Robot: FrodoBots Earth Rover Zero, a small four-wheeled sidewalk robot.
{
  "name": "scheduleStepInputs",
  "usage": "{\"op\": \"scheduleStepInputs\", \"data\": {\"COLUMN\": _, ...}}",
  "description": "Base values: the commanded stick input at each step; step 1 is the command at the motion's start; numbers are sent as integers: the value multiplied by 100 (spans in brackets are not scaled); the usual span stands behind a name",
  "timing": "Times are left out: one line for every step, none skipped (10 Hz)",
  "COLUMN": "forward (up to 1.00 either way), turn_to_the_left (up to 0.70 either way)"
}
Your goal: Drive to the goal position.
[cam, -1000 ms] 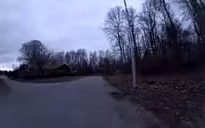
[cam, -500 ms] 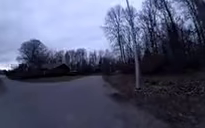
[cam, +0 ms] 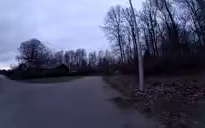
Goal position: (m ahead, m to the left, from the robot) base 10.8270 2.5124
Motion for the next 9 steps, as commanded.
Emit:
{"op": "scheduleStepInputs", "data": {"forward": 70, "turn_to_the_left": 0}}
{"op": "scheduleStepInputs", "data": {"forward": 70, "turn_to_the_left": 0}}
{"op": "scheduleStepInputs", "data": {"forward": 70, "turn_to_the_left": 0}}
{"op": "scheduleStepInputs", "data": {"forward": 70, "turn_to_the_left": 0}}
{"op": "scheduleStepInputs", "data": {"forward": 70, "turn_to_the_left": 0}}
{"op": "scheduleStepInputs", "data": {"forward": 70, "turn_to_the_left": 0}}
{"op": "scheduleStepInputs", "data": {"forward": 70, "turn_to_the_left": 0}}
{"op": "scheduleStepInputs", "data": {"forward": 70, "turn_to_the_left": 0}}
{"op": "scheduleStepInputs", "data": {"forward": 70, "turn_to_the_left": 0}}
